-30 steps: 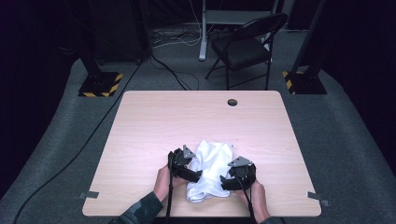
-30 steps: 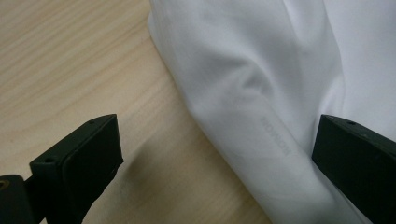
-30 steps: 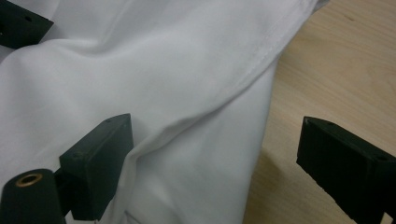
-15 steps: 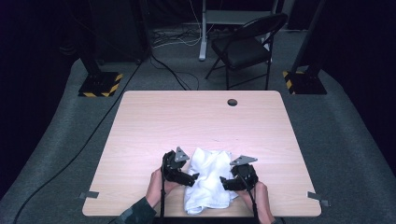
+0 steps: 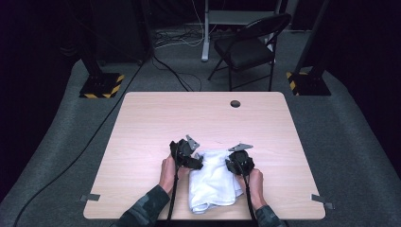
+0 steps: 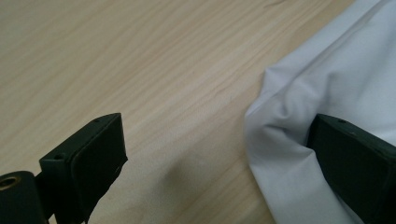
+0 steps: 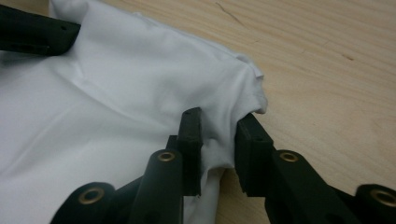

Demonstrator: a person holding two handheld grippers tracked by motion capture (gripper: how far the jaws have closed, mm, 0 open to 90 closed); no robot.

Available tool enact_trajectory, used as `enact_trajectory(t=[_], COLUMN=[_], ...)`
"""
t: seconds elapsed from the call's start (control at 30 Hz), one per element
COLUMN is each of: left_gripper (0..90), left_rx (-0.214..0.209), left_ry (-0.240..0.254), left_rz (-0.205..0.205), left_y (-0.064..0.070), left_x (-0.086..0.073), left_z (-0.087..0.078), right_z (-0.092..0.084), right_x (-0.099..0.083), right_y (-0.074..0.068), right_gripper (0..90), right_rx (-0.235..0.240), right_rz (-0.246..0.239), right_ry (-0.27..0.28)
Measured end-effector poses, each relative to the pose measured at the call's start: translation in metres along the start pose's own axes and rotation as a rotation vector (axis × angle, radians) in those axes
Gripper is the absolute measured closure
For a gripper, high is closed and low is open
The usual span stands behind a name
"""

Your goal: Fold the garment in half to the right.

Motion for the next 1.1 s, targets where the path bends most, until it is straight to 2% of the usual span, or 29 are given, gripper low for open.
enact_trajectory(t=[0.07, 0.13, 0.2, 0.3, 0.37, 0.4, 0.47, 0.53, 0.57, 0.63, 0.67, 0.73, 0.8, 0.87, 0.93, 1.03, 1.1], left_gripper=[4.8, 4.7, 4.7, 4.6, 3.8, 2.9, 1.0, 0.5, 0.4, 0.4, 0.4, 0.4, 0.2, 0.0, 0.0, 0.0, 0.0], left_rx=[-0.01, -0.007, -0.006, -0.034, -0.062, -0.08, -0.092, -0.105, -0.121, -0.142, -0.143, -0.13, -0.095, -0.08, -0.07, -0.053, -0.047], left_ry=[-0.007, -0.009, -0.001, 0.002, 0.015, 0.024, 0.05, 0.073, 0.079, 0.064, 0.053, 0.024, -0.001, -0.017, -0.027, -0.014, 0.002], left_rz=[-0.019, -0.018, -0.014, -0.041, -0.082, -0.117, -0.154, -0.169, -0.171, -0.146, -0.118, -0.071, -0.023, -0.007, 0.004, 0.017, 0.011], left_y=[-0.003, -0.004, -0.005, -0.008, -0.01, -0.012, -0.018, -0.02, -0.017, -0.009, -0.004, 0.006, 0.01, 0.012, 0.012, 0.011, 0.01], left_x=[-0.002, -0.003, -0.002, -0.001, 0.001, 0.003, 0.008, 0.011, 0.01, 0.005, 0.001, -0.009, -0.018, -0.022, -0.024, -0.021, -0.017], left_z=[0.002, 0.002, 0.004, 0.007, 0.004, 0.001, -0.01, -0.022, -0.027, -0.035, -0.038, -0.037, -0.03, -0.022, -0.016, -0.012, -0.009], right_z=[0.0, -0.002, -0.003, -0.004, -0.004, -0.006, -0.013, -0.023, -0.028, -0.035, -0.037, -0.038, -0.034, -0.029, -0.025, -0.024, -0.021], right_x=[0.0, -0.001, -0.003, -0.005, -0.005, -0.006, -0.006, -0.006, -0.006, -0.007, -0.009, -0.014, -0.021, -0.027, -0.031, -0.03, -0.029], right_y=[0.0, 0.0, 0.001, 0.002, 0.005, 0.008, 0.014, 0.017, 0.016, 0.01, 0.006, -0.005, -0.012, -0.014, -0.013, -0.008, -0.004], right_gripper=[78.0, 79.8, 80.3, 78.4, 67.9, 63.7, 52.9, 48.5, 40.8, 35.9, 31.7, 28.3, 26.4, 26.1, 23.5, 22.5, 21.4], right_rx=[-0.016, -0.026, -0.032, -0.056, -0.081, -0.087, -0.111, -0.125, -0.131, -0.123, -0.126, -0.122, -0.13, -0.148, -0.149, -0.162, -0.169], right_rz=[-0.008, -0.008, -0.002, -0.007, -0.009, 0.007, 0.032, 0.036, 0.037, 0.026, 0.015, -0.015, -0.048, -0.072, -0.067, -0.06, -0.045], right_ry=[0.002, 0.007, 0.01, 0.013, 0.012, 0.009, 0.02, 0.038, 0.041, 0.041, 0.037, 0.012, -0.019, -0.041, -0.037, -0.025, -0.014])
Point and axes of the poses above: each handheld gripper's, and its own axes: z roughly forward along the jaws, x roughly out of its top, y roughly to its right, the point moved 9 cm from there along z, roughly forward along the jaws, and after that the axes turned 14 degrees about -z, right-handed, at the moved point
